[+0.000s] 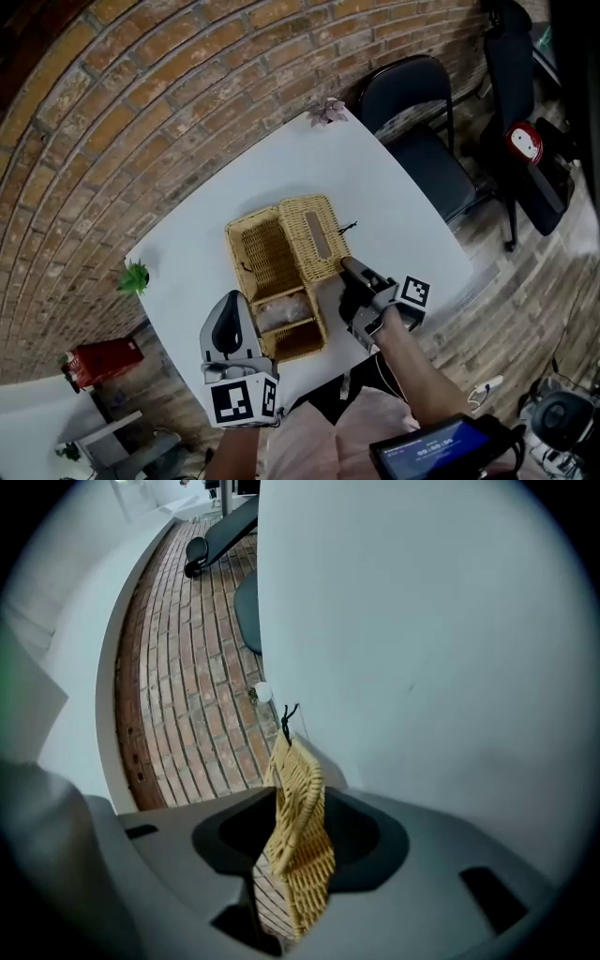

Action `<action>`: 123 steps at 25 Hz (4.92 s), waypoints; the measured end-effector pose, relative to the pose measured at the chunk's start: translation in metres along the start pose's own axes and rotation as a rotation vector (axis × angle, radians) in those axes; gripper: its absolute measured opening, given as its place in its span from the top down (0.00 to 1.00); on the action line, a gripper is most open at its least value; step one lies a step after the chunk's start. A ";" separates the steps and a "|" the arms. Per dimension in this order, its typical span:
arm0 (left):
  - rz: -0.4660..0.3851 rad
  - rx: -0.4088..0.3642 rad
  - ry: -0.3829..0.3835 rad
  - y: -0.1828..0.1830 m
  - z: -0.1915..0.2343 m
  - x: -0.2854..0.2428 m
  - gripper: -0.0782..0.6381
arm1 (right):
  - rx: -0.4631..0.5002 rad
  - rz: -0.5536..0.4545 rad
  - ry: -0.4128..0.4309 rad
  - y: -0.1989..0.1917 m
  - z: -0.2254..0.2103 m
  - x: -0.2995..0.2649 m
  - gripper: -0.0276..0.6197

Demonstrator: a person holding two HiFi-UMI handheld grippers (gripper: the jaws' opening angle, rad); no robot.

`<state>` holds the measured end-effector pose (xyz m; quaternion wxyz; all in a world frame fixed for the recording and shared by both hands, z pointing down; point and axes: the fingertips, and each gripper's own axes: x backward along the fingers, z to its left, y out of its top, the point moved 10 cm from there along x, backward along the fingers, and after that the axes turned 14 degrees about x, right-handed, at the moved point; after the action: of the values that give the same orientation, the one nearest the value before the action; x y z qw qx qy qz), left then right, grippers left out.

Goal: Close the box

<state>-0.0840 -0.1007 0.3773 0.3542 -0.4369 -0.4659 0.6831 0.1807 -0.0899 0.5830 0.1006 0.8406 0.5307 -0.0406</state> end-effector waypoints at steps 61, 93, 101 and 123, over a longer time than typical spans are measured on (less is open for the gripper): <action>-0.146 0.085 0.017 0.009 0.035 0.047 0.88 | 0.973 0.031 -0.037 -0.054 0.161 0.009 0.81; -0.178 0.122 0.115 0.007 0.070 0.082 0.88 | 1.193 0.171 -0.018 -0.110 0.176 -0.028 0.75; -0.182 0.133 0.131 0.004 0.078 0.087 0.88 | 1.214 0.178 -0.029 -0.119 0.175 -0.033 0.75; -0.169 0.160 0.164 -0.008 0.094 0.096 0.88 | 1.316 0.196 -0.066 -0.140 0.166 -0.045 0.75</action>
<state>-0.2054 -0.0436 0.3765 0.4813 -0.4208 -0.4144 0.6477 0.0413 -0.1060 0.4114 -0.4139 0.7694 0.3129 -0.3724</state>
